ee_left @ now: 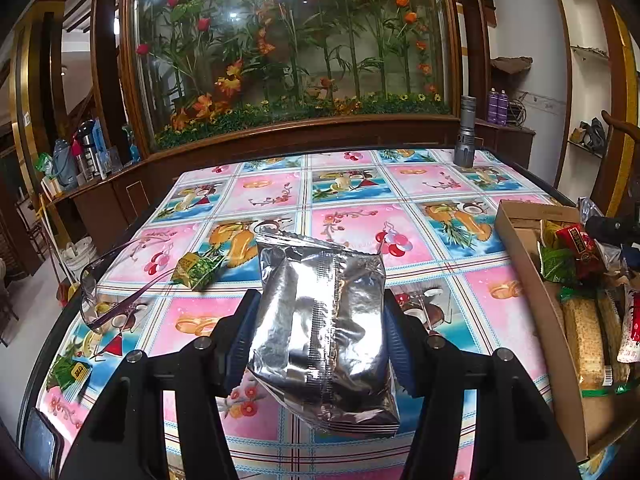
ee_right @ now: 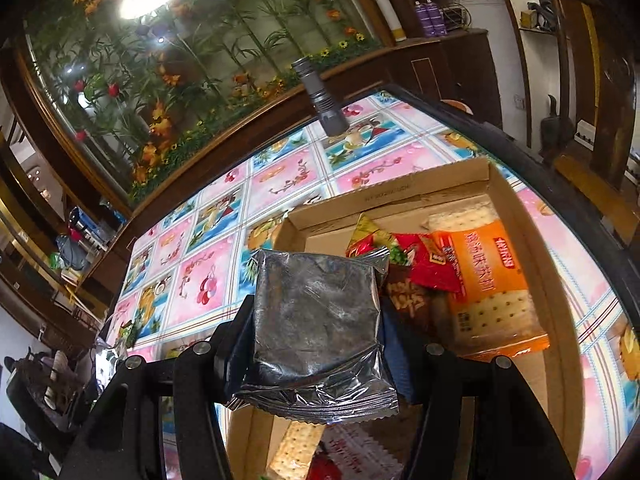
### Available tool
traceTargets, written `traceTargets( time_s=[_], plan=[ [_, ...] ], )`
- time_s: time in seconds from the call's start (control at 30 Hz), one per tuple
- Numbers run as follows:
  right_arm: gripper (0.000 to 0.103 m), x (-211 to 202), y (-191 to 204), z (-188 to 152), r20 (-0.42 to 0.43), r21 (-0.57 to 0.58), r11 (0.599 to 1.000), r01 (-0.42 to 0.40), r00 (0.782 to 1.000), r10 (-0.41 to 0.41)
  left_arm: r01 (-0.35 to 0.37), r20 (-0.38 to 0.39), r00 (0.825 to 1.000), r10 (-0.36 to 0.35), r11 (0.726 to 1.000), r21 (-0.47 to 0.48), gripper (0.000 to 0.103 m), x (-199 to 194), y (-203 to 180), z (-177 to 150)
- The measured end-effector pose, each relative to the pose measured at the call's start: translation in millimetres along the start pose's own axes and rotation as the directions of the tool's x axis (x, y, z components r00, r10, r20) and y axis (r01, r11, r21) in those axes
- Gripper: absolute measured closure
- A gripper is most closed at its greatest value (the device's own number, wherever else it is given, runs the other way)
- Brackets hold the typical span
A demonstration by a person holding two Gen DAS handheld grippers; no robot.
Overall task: Organize snacks
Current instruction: 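Lift and carry both silver foil packs toward the tray, then lower both silver foil packs into the tray and open both tools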
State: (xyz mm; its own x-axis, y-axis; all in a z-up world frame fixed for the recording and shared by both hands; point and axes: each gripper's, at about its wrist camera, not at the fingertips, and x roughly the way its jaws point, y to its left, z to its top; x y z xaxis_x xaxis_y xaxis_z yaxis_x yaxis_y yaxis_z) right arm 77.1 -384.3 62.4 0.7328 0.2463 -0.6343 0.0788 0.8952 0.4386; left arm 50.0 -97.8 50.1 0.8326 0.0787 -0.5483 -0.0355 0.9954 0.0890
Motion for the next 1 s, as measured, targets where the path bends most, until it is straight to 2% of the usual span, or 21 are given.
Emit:
traceTargets(
  time_s=[0.17, 0.4, 0.53, 0.6, 0.67, 0.8, 1.0],
  plan=[
    [0.041, -9, -6, 3, 0.029, -0.002, 1.000, 0.028, 0.999, -0.028, -0.001, 0.016, 1.000, 0.002, 1.000, -0.009, 0.045, -7, -6, 2],
    [0.041, -16, -19, 8, 0.037, 0.022, 1.000, 0.023, 0.999, -0.023, 0.020, 0.041, 0.999, -0.019, 1.000, -0.006, 0.045, -19, -26, 4],
    [0.041, -20, -27, 11, 0.041, 0.030, 0.999, 0.024, 0.999, -0.026, 0.095, 0.083, 0.992, -0.091, 0.994, -0.048, 0.045, -38, -38, 16],
    [0.041, -22, -32, 13, 0.040, 0.037, 0.999, 0.027, 0.999, -0.028, 0.158, 0.096, 0.984, -0.153, 0.986, -0.051, 0.045, -48, -52, 22],
    [0.041, -24, -38, 14, 0.040, 0.044, 0.999, 0.030, 0.999, -0.032, 0.241, 0.094, 0.967, -0.237, 0.970, -0.032, 0.045, -57, -72, 26],
    [0.041, -26, -54, 15, 0.028, 0.070, 0.997, 0.033, 0.999, -0.035, 0.363, 0.028, 0.931, -0.364, 0.931, 0.034, 0.045, -58, -120, 24],
    [0.041, -19, -60, 12, -0.021, 0.053, 0.995, 0.080, 0.997, -0.079, 0.438, -0.113, 0.897, -0.428, 0.894, 0.096, 0.045, -34, -164, 5]
  ],
)
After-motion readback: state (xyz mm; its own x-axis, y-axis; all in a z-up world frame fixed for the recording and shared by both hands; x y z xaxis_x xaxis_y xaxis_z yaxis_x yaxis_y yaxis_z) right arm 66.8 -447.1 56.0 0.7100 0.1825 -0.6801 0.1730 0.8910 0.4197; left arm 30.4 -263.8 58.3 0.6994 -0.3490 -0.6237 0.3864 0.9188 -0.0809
